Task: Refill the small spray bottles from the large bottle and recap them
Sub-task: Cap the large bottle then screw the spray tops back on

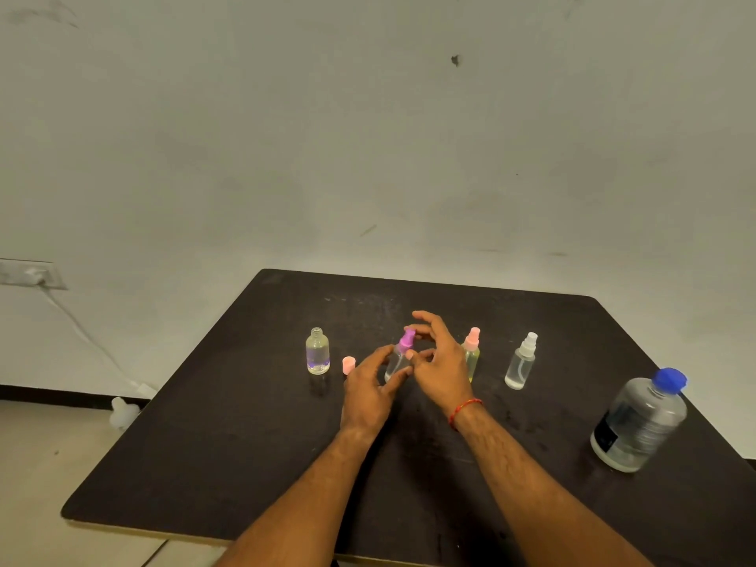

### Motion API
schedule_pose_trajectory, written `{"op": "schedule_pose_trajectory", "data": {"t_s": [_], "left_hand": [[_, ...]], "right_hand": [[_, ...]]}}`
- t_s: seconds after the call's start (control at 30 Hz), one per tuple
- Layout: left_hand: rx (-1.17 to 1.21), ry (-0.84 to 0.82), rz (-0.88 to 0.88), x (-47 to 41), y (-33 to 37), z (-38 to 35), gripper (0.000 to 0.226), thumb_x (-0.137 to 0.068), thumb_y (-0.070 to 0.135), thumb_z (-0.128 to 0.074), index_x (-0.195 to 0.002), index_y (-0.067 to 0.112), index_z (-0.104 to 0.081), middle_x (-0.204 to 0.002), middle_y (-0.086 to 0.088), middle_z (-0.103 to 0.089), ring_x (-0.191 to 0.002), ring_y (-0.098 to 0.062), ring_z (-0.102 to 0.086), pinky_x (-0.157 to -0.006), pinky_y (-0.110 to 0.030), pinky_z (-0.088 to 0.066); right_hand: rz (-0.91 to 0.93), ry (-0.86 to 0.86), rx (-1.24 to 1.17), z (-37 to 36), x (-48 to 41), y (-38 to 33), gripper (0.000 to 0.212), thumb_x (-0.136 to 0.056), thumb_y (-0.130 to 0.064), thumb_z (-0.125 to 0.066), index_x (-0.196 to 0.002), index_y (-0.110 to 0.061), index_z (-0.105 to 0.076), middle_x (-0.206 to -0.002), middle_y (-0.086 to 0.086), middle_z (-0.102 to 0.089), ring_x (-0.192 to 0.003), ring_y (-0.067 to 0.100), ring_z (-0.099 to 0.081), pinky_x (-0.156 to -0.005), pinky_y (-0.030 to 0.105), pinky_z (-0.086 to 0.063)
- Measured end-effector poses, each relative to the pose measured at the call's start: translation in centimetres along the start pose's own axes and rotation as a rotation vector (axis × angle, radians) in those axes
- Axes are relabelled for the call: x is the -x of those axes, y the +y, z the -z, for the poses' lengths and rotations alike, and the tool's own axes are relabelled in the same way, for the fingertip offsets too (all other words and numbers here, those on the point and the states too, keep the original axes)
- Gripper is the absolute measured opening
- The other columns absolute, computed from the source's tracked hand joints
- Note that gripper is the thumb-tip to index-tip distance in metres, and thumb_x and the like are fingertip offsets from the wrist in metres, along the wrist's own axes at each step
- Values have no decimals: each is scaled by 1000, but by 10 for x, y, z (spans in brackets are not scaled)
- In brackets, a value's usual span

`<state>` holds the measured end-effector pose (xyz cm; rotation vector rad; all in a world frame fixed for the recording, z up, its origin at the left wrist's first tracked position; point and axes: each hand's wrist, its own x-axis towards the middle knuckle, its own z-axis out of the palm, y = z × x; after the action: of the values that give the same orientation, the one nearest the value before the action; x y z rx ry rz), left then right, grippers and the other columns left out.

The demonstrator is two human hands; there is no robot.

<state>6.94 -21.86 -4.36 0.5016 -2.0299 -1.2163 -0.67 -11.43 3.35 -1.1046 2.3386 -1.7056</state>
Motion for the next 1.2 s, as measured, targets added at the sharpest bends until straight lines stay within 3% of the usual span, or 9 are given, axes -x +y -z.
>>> {"op": "schedule_pose_trajectory", "data": {"t_s": [0.1,0.3,0.43,0.57,0.8,0.93,1.03,1.2], "left_hand": [[-7,-4,-5,0,1,0,38,-91,31,-75,-128,26,-67,-118,16,-71,-110,3,-64,-94,-13,-49],[8,-3,-17,2,7,2,33,-92,28,-75,-124,26,-68,-117,16,-72,-112,4,-63,-92,-1,-41],[12,4,-29,2,8,3,32,-92,27,-75,-123,26,-68,-113,16,-72,-108,2,-65,-90,-9,-48],[2,2,-21,2,4,2,36,-91,30,-76,-126,26,-67,-116,16,-71,-110,1,-65,-93,-13,-50],[12,1,-23,3,7,2,35,-91,23,-76,-126,22,-69,-117,16,-71,-110,7,-63,-91,-6,-46],[12,-4,0,1,4,2,37,-91,33,-76,-126,26,-68,-116,18,-71,-110,5,-64,-93,-12,-49],[9,-16,-7,2,7,3,38,-91,36,-75,-127,27,-67,-117,19,-70,-111,4,-63,-92,-9,-48],[44,-61,-17,5,13,4,32,-95,25,-72,-126,25,-66,-111,14,-73,-105,1,-66,-86,-7,-48]], "right_hand": [[-2,-11,8,1,0,-2,60,-85,6,-65,-133,-27,-51,-114,-4,-68,-101,12,-65,-82,35,-60],[-26,62,14,-1,-2,-4,52,-78,-20,-81,-122,-26,-55,-92,-7,-64,-89,9,-63,-78,31,-59],[-9,8,-10,-1,-1,1,59,-81,-10,-76,-130,-29,-51,-106,-12,-63,-100,12,-63,-83,37,-59],[0,-9,-7,-2,-1,2,61,-84,6,-65,-132,-28,-51,-111,-5,-67,-101,14,-65,-81,40,-60],[1,21,15,-4,-1,2,53,-81,-11,-76,-125,-29,-53,-101,-7,-64,-95,11,-63,-84,35,-58],[-18,-31,-50,-2,-3,4,55,-83,-8,-74,-128,-32,-53,-107,-9,-68,-93,13,-67,-78,41,-60],[-34,-22,-85,-2,-3,5,49,-83,-5,-73,-123,-29,-58,-102,-6,-70,-94,12,-68,-75,41,-61],[11,34,-34,-6,-1,1,33,-83,-6,-73,-105,-26,-59,-87,-4,-66,-84,12,-66,-71,26,-59]]}}
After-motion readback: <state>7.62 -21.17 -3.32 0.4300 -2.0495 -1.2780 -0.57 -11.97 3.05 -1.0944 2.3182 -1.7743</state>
